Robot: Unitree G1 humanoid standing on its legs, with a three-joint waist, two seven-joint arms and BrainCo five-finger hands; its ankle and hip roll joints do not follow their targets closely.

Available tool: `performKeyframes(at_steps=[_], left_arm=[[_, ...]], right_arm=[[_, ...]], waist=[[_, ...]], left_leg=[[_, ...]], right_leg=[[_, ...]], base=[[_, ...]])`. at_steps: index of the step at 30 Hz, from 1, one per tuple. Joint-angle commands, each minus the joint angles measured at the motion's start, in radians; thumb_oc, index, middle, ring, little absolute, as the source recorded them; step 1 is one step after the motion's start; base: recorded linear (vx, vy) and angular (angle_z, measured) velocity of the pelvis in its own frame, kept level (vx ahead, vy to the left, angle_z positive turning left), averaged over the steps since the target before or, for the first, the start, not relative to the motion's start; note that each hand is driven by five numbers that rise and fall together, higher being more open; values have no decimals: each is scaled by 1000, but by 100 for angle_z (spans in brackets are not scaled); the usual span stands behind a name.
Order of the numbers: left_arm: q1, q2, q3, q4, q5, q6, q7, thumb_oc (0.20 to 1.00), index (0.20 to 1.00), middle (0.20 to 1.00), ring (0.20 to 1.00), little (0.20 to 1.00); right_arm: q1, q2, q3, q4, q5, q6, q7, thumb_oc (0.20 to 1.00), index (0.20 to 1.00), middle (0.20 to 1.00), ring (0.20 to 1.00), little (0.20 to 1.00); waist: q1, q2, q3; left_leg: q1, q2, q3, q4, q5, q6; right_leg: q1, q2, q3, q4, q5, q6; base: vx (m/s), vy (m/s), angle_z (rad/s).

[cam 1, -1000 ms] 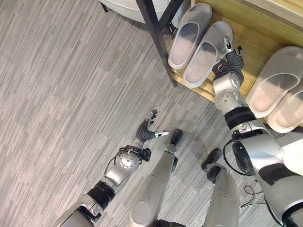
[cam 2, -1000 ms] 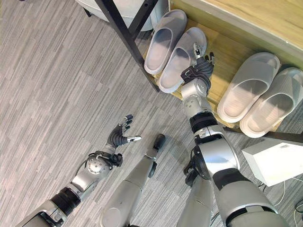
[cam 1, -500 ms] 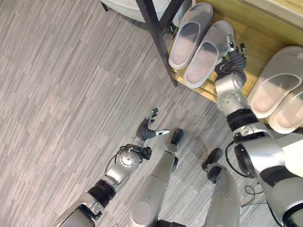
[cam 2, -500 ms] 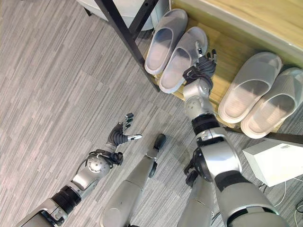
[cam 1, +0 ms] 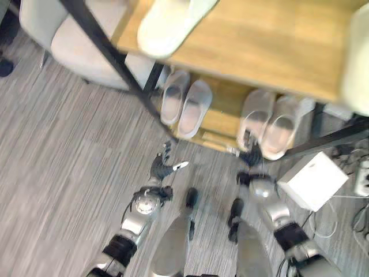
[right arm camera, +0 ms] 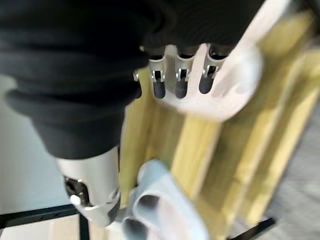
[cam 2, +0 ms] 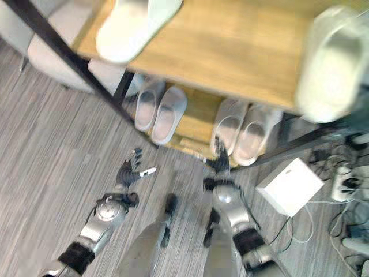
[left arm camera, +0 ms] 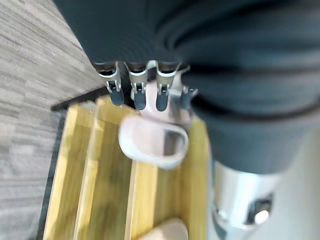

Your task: Arrange the slippers neatly on the shoe rack.

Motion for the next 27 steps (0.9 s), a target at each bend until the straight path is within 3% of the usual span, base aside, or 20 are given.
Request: performKeyframes(at_steps=[1, 5, 9, 12, 13, 15, 18, 20, 23, 25, 27], left_arm=[[-18, 64, -14, -17, 178, 5, -83, 1000, 1000, 1000, 1000, 1000], [-27, 118, -117, -24, 410, 26, -240, 1000, 1000, 1000, 1000, 1000], [-114, 121, -237, -65, 471, 8, -340, 1000, 1000, 1000, 1000, 1000], [-174, 124, -283, -186, 387, -12, -385, 1000, 1000, 1000, 1000, 1000], [-188, 120, -276, -292, 232, -23, -405, 1000, 1000, 1000, 1000, 1000], [-199, 117, -232, -378, 100, -37, -397, 1000, 1000, 1000, 1000, 1000], [-217, 109, -176, -427, 65, -53, -354, 1000, 1000, 1000, 1000, 1000], [-244, 91, -97, -455, 78, -75, -267, 1000, 1000, 1000, 1000, 1000], [-334, 74, 30, -419, 230, -100, -53, 1000, 1000, 1000, 1000, 1000], [-467, 175, 75, -280, 508, -46, 137, 1000, 1000, 1000, 1000, 1000], [-497, 211, 74, -245, 555, -33, 166, 1000, 1000, 1000, 1000, 1000]], right_arm=[[-8, -56, -51, -43, -109, -23, 130, 1000, 1000, 1000, 1000, 1000], [163, -75, -57, 10, -129, -5, 274, 1000, 1000, 1000, 1000, 1000], [219, -68, -67, 69, -110, 9, 316, 1000, 1000, 1000, 1000, 1000], [232, -68, -76, 99, -97, 11, 317, 1000, 1000, 1000, 1000, 1000], [236, -71, -84, 111, -101, 13, 309, 1000, 1000, 1000, 1000, 1000], [247, -62, -91, 111, -90, 9, 306, 1000, 1000, 1000, 1000, 1000], [255, -53, -93, 119, -88, 3, 301, 1000, 1000, 1000, 1000, 1000], [266, -40, -94, 117, -78, -6, 299, 1000, 1000, 1000, 1000, 1000], [271, -22, -91, 125, -59, -25, 278, 1000, 1000, 1000, 1000, 1000], [282, -31, -69, 107, -46, -52, 271, 1000, 1000, 1000, 1000, 1000], [284, -36, -62, 98, -43, -58, 271, 1000, 1000, 1000, 1000, 1000]], waist=[[-14, 9, -32], [-69, 14, -112], [-113, 26, -150], [-135, 34, -161], [-145, 39, -167], [-149, 39, -171], [-149, 37, -177], [-146, 32, -180], [-142, 22, -185], [-149, 25, -191], [-152, 27, -191]], left_leg=[[122, -13, 33, -59, -172, 24], [258, 10, 98, -152, -163, 15], [292, 15, 133, -152, -181, 9], [307, 16, 155, -152, -186, 12], [322, 19, 166, -152, -196, 13], [330, 20, 171, -152, -200, 14], [340, 21, 175, -152, -202, 14], [350, 23, 176, -152, -205, 12], [361, 24, 174, -152, -206, 9], [370, 27, 184, -152, -209, 8], [371, 27, 187, -152, -210, 7]], right_leg=[[157, 3, -9, -95, -107, 34], [257, 40, 45, -189, -85, 42], [282, 50, 76, -217, -76, 47], [287, 52, 97, -217, -72, 48], [295, 53, 107, -217, -77, 49], [300, 55, 114, -217, -82, 47], [309, 56, 117, -217, -87, 44], [320, 57, 118, -217, -91, 41], [333, 59, 116, -217, -96, 40], [335, 61, 124, -217, -93, 43], [333, 61, 126, -217, -91, 45]], base=[[27, -124, -33], [-7, -118, -50], [3, -69, -46], [9, -34, -25], [32, -37, -38], [28, -42, -27], [9, -19, -5], [23, -43, 5], [24, -50, 9], [60, -2, 2], [36, 14, -6]])
